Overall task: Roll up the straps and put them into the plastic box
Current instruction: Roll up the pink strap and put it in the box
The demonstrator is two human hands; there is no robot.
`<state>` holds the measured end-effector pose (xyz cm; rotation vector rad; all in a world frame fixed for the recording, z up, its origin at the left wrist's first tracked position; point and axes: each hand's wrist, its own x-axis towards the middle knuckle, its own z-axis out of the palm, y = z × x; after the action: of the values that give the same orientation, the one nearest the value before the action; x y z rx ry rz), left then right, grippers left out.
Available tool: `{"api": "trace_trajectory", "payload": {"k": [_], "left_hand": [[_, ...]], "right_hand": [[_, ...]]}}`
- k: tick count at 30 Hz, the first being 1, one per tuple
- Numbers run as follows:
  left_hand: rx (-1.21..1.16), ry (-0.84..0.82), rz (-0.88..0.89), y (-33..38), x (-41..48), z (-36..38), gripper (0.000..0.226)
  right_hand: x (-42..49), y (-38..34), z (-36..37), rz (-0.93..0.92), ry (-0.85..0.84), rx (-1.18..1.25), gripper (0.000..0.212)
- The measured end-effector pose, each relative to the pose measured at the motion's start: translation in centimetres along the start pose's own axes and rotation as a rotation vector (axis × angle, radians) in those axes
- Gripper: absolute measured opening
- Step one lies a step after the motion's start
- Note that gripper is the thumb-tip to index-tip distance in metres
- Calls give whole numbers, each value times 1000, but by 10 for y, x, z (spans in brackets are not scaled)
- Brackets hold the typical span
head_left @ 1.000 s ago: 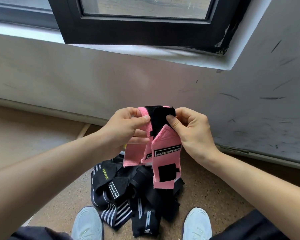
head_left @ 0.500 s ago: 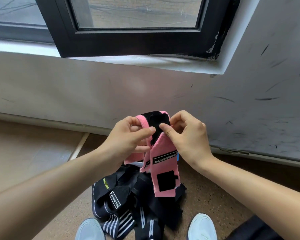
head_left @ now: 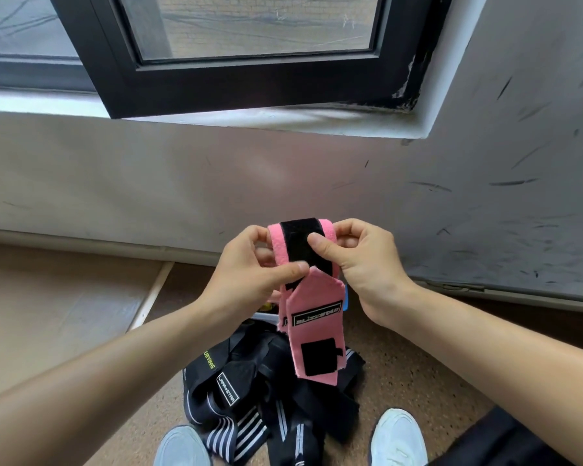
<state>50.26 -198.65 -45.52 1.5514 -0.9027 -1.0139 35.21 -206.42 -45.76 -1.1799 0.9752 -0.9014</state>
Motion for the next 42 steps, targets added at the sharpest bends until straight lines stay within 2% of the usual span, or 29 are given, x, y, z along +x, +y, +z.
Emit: {"api": "trace_trajectory", "payload": {"k": [4, 9, 12, 17, 23, 30, 33, 36, 37, 39, 41, 42], "left_hand": [[-78, 107, -84, 4, 2, -1, 26], [-217, 70, -168, 2, 3, -3, 23], [-242, 103, -164, 2, 4, -4, 25], [-276, 128, -159, 2, 5, -8, 25], [-141, 28, -24, -6, 2, -9, 20], [68, 34, 32, -9, -1, -2, 11], [278, 13, 92, 1, 0, -10, 32], [389, 143, 189, 9, 7, -25, 54], [371, 167, 218, 10, 11, -30, 51], [354, 111, 257, 7, 21, -36, 32], [370, -42, 225, 2, 26, -37, 17], [363, -142, 196, -2, 28, -35, 23]], "right_hand": [[-4, 4, 1, -63, -69, -87, 18], [-4, 5, 1, -80, -125, -113, 15], [-4, 8, 2, -67, -159, -98, 16], [-4, 15, 2, -115, -198, -239, 23], [2, 9, -1, -117, -119, -116, 24], [5, 12, -5, -94, -90, -100, 25], [15, 7, -15, -53, -199, -99, 25], [27, -1, -28, 13, -361, -122, 26], [30, -4, -32, 31, -416, -156, 26], [33, -11, -39, 82, -523, -225, 27], [35, -20, -44, 102, -623, -279, 28], [37, -25, -46, 85, -664, -323, 27]]}}
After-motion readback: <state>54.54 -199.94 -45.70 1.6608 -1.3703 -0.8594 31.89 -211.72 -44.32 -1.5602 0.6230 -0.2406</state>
